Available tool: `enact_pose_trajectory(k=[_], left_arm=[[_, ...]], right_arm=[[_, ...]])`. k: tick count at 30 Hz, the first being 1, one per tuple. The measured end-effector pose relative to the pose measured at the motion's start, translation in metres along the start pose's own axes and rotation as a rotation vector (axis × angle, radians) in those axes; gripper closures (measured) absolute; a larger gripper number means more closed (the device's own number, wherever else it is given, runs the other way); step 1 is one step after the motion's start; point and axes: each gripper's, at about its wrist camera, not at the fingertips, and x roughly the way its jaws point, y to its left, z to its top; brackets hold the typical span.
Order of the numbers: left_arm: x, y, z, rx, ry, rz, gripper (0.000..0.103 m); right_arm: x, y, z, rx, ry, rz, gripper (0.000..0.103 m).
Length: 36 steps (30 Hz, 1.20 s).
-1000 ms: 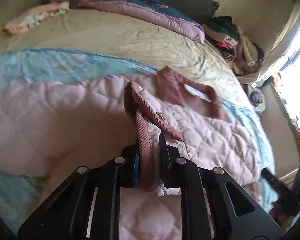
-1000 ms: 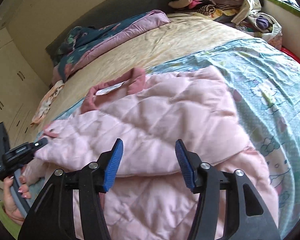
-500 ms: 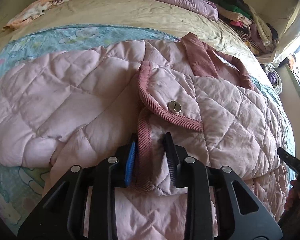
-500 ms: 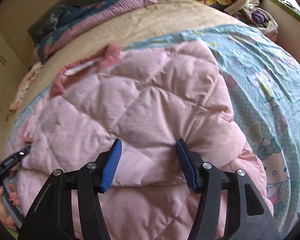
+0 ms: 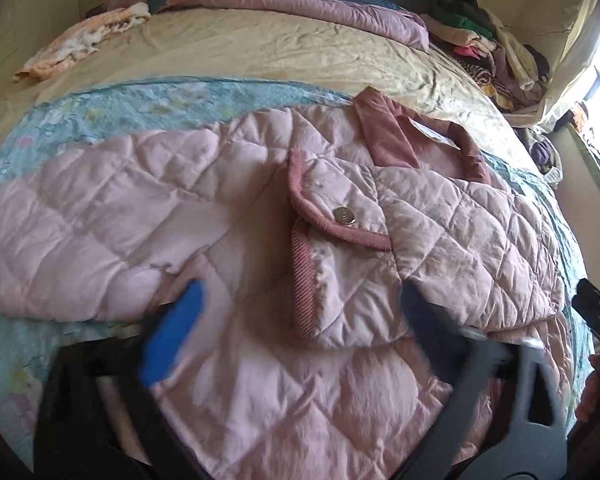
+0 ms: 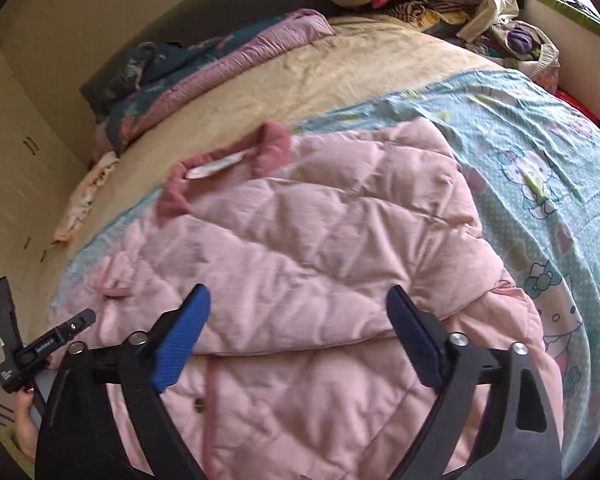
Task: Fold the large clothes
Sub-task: 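Lay the cuff flat on the jacket front and open the left gripper, then move the left gripper to the other jacket sleeve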
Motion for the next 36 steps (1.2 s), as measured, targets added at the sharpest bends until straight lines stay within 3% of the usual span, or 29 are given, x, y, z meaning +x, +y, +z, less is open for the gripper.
enact_pose_trajectory(k=[9, 18, 36], left_arm=[[-0.028, 0.031, -0.005, -0.054, -0.016, 0.024, 0.009], [-0.049, 0.080, -0.019, -0.120, -0.041, 0.100, 0.009], [-0.069, 0.181, -0.041, -0.282, -0.071, 0.168, 0.009]], right_arm=[[-0.018, 0.048, -0.012, -0.053, -0.022, 0.064, 0.008], [-0.025, 0.112, -0.025, -0.148, -0.016, 0.139, 0.008], [-0.005, 0.248, -0.059, -0.383, 0.033, 0.250, 0.007]])
